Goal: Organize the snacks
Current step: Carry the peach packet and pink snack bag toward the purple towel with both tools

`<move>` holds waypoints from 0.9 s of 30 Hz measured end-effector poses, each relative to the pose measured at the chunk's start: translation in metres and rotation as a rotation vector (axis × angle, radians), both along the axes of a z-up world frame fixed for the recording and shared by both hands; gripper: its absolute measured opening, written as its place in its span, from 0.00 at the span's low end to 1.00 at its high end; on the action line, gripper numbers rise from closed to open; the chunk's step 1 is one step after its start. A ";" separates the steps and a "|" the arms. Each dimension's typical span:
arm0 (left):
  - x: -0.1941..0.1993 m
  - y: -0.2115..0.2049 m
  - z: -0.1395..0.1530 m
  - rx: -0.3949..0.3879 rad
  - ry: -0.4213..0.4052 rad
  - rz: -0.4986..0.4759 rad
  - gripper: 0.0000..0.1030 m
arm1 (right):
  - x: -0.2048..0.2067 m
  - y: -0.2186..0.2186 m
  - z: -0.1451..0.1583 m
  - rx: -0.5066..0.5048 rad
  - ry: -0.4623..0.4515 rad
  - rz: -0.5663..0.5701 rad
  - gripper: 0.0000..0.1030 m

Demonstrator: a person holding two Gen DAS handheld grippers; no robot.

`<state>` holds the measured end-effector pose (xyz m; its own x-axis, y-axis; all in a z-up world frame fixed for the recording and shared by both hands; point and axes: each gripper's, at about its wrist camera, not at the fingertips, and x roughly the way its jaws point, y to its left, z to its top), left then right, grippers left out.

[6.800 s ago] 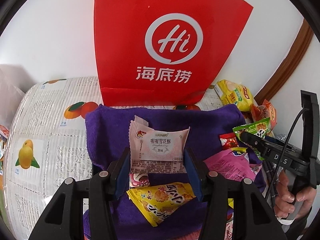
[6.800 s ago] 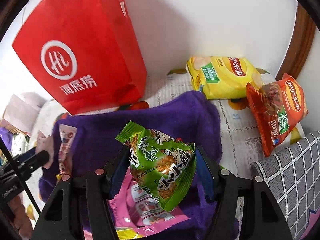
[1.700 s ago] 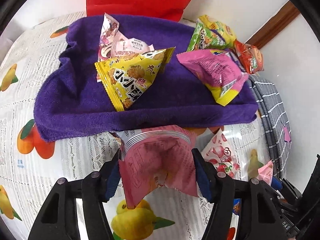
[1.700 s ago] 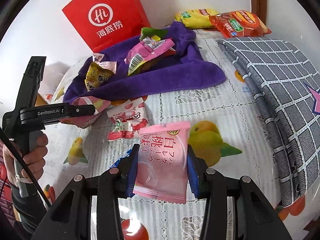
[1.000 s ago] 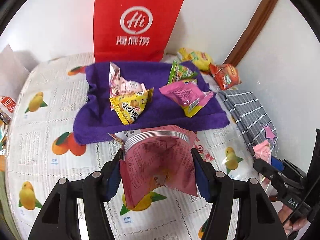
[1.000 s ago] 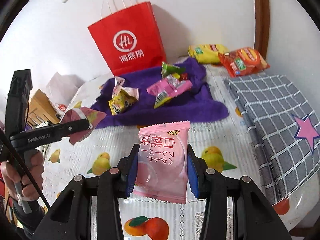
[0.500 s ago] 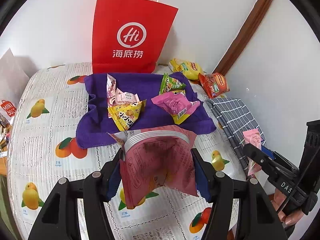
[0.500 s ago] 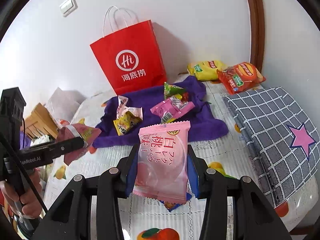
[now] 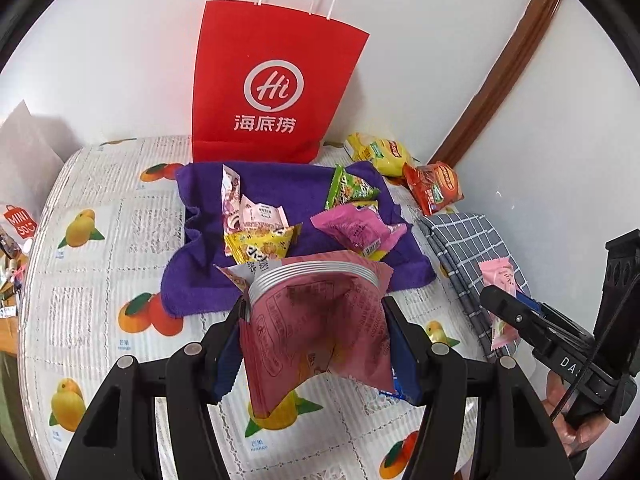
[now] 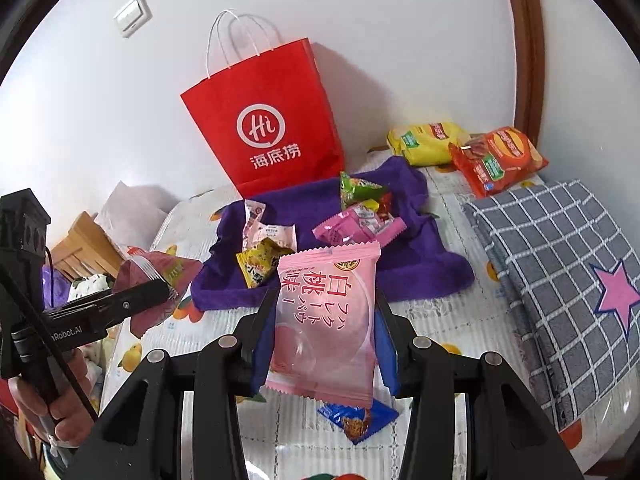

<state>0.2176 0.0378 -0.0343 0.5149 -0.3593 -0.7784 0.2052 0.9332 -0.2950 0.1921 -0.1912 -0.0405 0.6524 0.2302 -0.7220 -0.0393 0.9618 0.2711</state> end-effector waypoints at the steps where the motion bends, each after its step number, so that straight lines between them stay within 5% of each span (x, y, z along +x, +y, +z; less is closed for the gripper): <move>1: 0.002 0.000 0.001 0.005 -0.006 0.003 0.59 | 0.003 0.002 0.002 0.001 -0.004 0.007 0.42; 27: 0.089 0.005 0.006 0.066 -0.066 0.097 0.59 | 0.106 0.036 0.036 -0.087 -0.093 0.084 0.42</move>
